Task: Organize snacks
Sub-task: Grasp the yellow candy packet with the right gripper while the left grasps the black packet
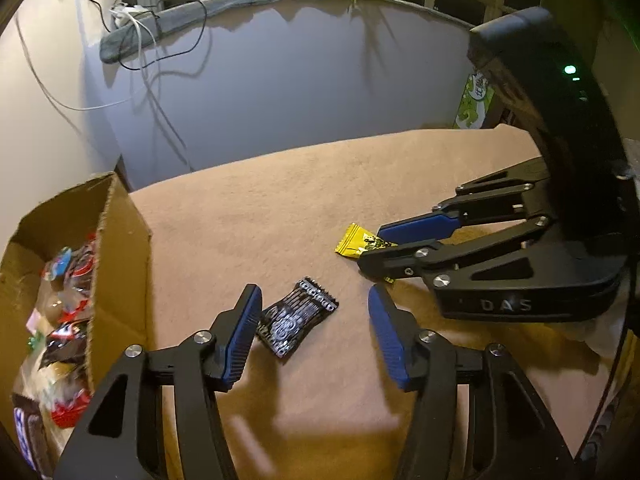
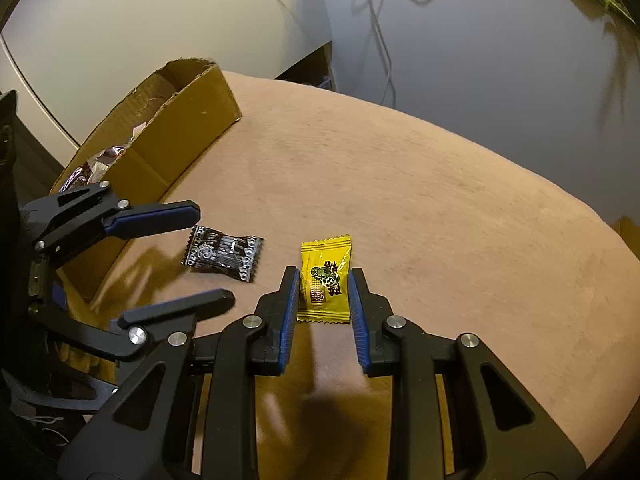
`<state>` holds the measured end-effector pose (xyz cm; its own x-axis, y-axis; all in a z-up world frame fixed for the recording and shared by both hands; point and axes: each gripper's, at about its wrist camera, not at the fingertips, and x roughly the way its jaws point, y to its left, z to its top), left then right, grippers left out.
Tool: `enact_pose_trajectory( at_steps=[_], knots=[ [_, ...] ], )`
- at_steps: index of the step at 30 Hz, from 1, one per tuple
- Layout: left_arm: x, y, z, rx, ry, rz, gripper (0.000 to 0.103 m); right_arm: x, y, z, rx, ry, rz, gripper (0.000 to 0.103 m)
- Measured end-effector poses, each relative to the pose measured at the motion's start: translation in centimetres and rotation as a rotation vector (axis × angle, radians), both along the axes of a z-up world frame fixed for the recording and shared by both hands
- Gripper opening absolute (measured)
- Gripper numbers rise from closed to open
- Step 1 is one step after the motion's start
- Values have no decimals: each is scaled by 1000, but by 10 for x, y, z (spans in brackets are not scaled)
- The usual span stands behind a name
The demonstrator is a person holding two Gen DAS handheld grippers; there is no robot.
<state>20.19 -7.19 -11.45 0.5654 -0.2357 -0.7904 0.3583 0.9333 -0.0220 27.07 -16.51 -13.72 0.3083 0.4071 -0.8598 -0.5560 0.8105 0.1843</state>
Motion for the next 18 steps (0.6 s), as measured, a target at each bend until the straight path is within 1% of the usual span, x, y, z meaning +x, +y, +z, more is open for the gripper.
enact_pose_trajectory(
  at_steps=[7,8,9,10,11,12,13,18],
  knots=[
    [3,-1,-12,5,36,10,54,-3,0,0,1,-2,-6,25],
    [3,-1,-15,2,45,11,52,-3,0,0,1,-2,-6,25],
    [1,0,-18,1,52,12,41,-4,-1,0,1,-2,-8,25],
    [-2,0,-19,9,46,17,35,-5,-2,0,2,-3,-9,25],
    [-4,0,-19,12,37,20,32,-5,-2,0,2,-2,-10,25],
    [-5,1,-19,8,36,26,25,-6,-2,0,0,-4,-11,25],
    [-4,2,-19,5,37,28,20,-7,-1,0,-2,-5,-12,25],
    [-6,3,-20,-7,31,52,17,-9,6,0,-23,-23,-14,26]
  ],
)
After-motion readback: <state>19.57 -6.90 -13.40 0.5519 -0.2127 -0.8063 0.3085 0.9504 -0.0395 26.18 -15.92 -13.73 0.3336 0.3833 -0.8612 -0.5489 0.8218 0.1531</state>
